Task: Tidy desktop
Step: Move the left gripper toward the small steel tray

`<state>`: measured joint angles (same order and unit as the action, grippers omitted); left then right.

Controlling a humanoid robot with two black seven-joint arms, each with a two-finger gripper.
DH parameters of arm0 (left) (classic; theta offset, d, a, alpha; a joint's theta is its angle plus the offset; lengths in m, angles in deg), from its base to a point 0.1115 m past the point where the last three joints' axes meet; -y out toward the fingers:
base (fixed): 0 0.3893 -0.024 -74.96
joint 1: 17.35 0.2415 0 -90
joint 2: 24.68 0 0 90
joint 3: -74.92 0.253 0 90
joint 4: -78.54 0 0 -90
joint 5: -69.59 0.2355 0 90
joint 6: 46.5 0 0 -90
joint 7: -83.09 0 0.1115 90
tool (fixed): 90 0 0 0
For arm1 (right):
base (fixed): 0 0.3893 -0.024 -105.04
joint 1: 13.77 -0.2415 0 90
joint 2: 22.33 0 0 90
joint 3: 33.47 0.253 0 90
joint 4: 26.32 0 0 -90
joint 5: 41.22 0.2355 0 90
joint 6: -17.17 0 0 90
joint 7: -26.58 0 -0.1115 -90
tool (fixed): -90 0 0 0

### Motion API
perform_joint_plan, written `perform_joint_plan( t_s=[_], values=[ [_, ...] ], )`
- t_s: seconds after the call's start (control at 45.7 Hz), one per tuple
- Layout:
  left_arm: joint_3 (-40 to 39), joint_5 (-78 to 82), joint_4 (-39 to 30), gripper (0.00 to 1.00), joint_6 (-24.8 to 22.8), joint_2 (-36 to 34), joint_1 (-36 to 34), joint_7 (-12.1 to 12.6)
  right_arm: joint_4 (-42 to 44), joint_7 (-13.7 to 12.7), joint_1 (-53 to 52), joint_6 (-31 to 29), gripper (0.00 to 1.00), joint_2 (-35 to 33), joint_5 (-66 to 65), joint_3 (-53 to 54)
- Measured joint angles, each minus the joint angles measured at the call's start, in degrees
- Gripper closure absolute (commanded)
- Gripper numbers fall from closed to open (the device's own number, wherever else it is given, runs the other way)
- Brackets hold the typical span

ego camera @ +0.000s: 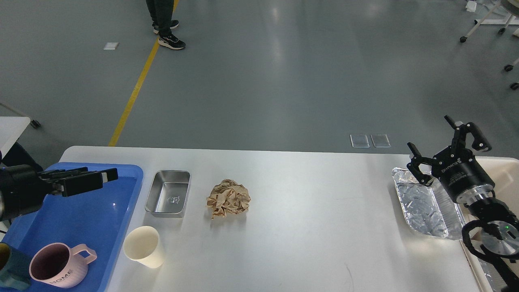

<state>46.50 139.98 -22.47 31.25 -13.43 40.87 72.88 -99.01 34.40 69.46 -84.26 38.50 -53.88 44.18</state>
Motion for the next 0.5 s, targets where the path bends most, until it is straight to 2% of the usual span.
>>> perform_joint_plan(
  t_s=[0.372,0.503],
  values=[
    [0.00,0.10,0.33,0.03,2.23,4.62,0.11,-0.08,-0.12,0.00,0.41,0.00,0.00,-0.30,0.00,-0.05],
    [0.15,0.10,0.37,0.03,3.35,4.87,0.08,0.78,-0.15,0.00,0.66,0.00,0.00,-0.59,0.00,-0.01]
  ],
)
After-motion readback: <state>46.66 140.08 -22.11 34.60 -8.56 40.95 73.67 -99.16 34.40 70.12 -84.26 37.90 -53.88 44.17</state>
